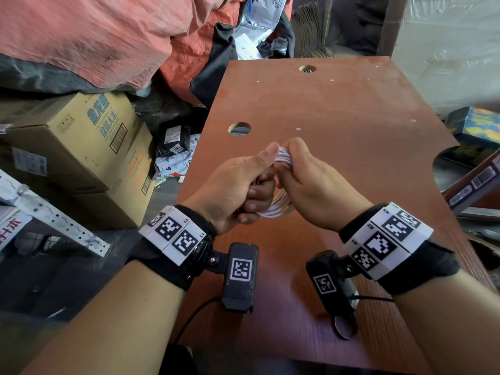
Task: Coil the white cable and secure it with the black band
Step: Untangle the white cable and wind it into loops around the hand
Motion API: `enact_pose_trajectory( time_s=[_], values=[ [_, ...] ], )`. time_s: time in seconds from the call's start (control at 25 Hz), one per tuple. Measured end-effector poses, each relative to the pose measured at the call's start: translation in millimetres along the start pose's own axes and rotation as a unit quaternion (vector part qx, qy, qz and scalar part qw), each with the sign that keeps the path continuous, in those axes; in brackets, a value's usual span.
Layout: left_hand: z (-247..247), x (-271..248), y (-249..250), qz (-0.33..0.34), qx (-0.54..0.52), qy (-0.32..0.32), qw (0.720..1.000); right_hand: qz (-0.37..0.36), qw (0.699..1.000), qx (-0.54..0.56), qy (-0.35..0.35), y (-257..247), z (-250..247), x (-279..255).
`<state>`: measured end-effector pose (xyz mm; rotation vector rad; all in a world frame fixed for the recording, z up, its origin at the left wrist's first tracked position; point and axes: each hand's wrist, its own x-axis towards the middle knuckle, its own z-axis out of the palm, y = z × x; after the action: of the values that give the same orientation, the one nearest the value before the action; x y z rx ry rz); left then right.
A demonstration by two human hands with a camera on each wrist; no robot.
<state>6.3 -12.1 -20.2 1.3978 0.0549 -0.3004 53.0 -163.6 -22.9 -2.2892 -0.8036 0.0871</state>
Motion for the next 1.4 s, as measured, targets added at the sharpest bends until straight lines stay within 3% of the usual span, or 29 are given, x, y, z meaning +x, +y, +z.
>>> enact_pose_trajectory(
  time_s=[0.36,0.96,1.4],
  values=[
    [4.7,-4.0,-2.7,-0.01,0.005,0.065,0.998,0.046,0.998,-0.009,-0.041,-0.1,-0.5,-7.3],
    [41.8,-32.2,-21.9,-0.022,0.014,0.094,0.995,0.128,0.991,-0.026,0.018,-16.4,-5.6,-47.2],
    [62.4,-55.3,-30.5,-0.062,0.011,0.132,0.989,0.206,0.977,-0.037,-0.036,-38.1,-3.7,-70.9]
  ],
)
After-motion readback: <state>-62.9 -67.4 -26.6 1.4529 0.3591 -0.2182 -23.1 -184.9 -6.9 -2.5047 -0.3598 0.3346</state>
